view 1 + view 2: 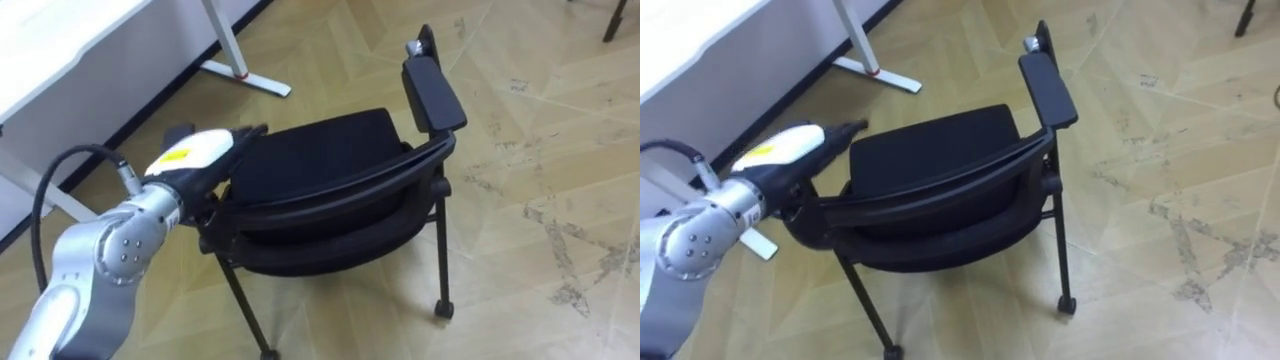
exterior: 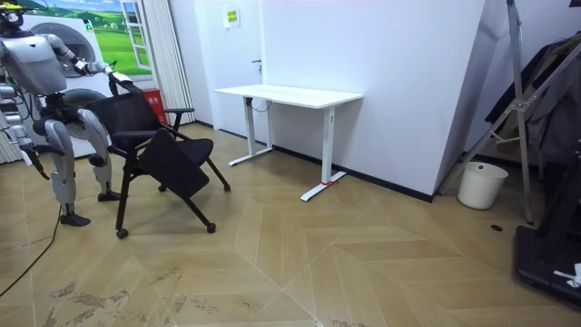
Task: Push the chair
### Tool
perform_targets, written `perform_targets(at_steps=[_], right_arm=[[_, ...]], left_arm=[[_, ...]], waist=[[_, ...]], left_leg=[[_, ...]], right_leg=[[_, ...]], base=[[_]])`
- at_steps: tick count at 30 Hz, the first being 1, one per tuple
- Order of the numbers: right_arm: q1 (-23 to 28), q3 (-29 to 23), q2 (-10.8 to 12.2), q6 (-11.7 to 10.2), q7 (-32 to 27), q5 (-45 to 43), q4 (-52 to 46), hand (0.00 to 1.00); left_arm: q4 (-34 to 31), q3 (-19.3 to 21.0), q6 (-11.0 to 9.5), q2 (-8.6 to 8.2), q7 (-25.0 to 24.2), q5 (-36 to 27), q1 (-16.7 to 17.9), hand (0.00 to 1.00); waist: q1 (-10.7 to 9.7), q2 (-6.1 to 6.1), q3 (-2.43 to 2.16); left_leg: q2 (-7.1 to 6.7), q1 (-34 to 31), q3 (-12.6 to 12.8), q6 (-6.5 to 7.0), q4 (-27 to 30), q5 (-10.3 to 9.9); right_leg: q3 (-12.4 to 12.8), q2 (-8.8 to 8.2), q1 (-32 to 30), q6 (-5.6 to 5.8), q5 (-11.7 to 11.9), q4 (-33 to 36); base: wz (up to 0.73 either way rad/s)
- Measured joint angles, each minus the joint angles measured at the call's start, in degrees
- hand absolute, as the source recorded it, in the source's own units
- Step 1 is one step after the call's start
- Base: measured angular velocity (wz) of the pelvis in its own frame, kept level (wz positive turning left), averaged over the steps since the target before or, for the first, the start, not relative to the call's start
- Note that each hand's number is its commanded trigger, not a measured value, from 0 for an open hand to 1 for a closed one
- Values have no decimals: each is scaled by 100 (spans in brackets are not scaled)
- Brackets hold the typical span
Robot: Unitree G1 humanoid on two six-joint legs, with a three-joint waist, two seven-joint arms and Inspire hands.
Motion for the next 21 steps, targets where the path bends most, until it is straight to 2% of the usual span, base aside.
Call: perform_targets(at_steps=[2,5,10,12,16,18,21], right_arm=[[-6,-151,3,45,-25,-7,-64,0],[26,-213,-10,54,-147,-2,-63,0],[167,-210,-1,87,-314,-36,-198,0],[203,-211,-6,84,-337,-50,-306,0],[246,-209,-6,86,-392,-143,-555,0],[248,-209,-5,86,-431,-133,-656,0],[220,-206,-9,83,-448,-134,-686,0]], left_arm=[[360,0,102,-46,-35,25,2,0],[459,1,121,-70,47,33,-6,0],[865,2,91,-222,220,44,-126,0],[908,4,77,-232,269,45,-126,0],[1142,4,-8,-288,355,87,-156,0],[1346,4,-19,-333,404,68,-267,0],[1763,3,-157,-360,532,4,-472,0]], waist=[[-92,-34,23],[-172,-57,30],[-160,-58,28],[-155,-63,26],[-133,-84,16],[-136,-85,15],[-138,-90,12]], left_leg=[[0,5,9,1,-7,0],[0,26,28,4,-5,1],[2,100,104,8,-10,-1],[2,133,135,8,-14,-1],[3,262,194,7,-48,-1],[5,306,196,7,-48,-1],[11,331,197,7,-33,-1]], right_leg=[[6,0,-11,9,-6,29],[57,2,-8,15,-11,27],[154,-5,14,19,-14,31],[180,-11,24,19,-14,33],[251,-18,78,27,-43,44],[263,-16,119,30,-55,39],[269,-8,145,35,-62,53]], base=[[0],[-3],[-8],[-8],[-7],[-3],[0]])
